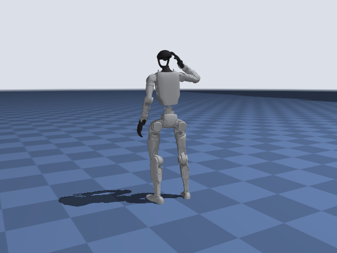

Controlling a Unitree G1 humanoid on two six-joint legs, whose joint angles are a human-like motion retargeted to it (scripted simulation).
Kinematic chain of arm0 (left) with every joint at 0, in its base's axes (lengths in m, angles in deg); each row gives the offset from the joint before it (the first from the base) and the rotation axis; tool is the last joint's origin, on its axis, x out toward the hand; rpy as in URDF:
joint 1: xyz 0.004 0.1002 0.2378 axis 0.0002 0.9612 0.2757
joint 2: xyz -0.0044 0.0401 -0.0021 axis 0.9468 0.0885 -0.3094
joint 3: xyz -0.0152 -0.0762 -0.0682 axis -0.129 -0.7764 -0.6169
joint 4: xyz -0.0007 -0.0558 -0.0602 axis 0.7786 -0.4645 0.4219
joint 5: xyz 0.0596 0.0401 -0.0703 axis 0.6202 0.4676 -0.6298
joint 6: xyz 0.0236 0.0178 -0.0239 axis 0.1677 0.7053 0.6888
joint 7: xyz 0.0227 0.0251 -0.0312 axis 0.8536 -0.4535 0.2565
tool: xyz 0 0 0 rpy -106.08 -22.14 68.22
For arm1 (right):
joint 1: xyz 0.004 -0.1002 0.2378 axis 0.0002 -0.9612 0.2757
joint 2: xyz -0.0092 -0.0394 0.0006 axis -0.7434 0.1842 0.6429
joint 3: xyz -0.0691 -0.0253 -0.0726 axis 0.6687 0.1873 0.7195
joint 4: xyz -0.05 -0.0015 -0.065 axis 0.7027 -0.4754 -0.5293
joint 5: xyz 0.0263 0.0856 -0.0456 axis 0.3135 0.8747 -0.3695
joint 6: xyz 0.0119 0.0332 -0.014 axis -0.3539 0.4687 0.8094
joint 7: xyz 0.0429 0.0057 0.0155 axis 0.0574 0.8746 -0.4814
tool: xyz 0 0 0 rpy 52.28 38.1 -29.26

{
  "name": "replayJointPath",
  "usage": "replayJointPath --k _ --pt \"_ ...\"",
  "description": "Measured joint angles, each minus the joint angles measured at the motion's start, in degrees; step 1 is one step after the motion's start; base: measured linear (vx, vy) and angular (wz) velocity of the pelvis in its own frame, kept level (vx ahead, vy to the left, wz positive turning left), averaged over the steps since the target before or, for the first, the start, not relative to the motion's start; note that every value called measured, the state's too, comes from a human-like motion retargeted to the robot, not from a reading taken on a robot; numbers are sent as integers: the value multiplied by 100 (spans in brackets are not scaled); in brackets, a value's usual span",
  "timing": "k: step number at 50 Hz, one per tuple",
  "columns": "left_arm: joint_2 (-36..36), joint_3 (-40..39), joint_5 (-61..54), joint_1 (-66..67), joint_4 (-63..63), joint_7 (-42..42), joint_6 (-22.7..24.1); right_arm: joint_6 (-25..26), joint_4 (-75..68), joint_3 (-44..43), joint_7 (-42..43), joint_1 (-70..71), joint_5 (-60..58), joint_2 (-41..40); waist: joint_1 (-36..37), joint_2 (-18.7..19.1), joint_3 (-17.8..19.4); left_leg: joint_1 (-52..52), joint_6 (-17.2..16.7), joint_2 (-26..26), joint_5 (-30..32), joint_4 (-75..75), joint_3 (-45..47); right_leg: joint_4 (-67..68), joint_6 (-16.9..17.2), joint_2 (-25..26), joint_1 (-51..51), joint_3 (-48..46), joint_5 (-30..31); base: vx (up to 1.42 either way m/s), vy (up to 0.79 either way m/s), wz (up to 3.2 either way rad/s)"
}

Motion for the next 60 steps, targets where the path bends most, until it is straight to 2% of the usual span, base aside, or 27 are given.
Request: replayJointPath --k 8,13,40,46,53,60 --pt "23 0 4 3 -2 35 9 0 -11 -41 -1 -24 -18 -16 5 6 -13 -1 1 -1 -6 -3 2 0 0 0 -3 1 -4 0 0 0" --pt "53 1 -76 -80 -26 -33 -68 106 -35 -116 10 -2 -86 6 77 -7 55 290 63 -153 241 -577 -30 18 0 -35 16 42 -7 0 0 0" --pt "54 50 -100 -118 -30 -51 -80 117 -148 63 -53 1 69 -92 72 3 78 348 74 -174 236 -620 -9 21 0 -47 41 66 -25 0 0 0" --pt "23 49 -106 -164 -62 -108 -96 192 -339 445 -279 -175 307 -424 68 -1 96 370 91 -187 234 -627 -5 26 0 -60 54 75 -32 0 0 0" --pt "-43 -23 26 -191 -51 -200 -97 488 -850 1107 -784 -980 543 -1214 18 -21 82 204 80 -119 78 -277 -6 27 0 -67 63 28 -48 0 0 0" --pt "-109 -149 433 -340 -103 -356 -97 1027 -2120 1875 -1346 -2081 -538 -2083 103 -45 154 332 92 -184 212 -566 -77 50 0 -76 78 -6 -62 0 0 0"
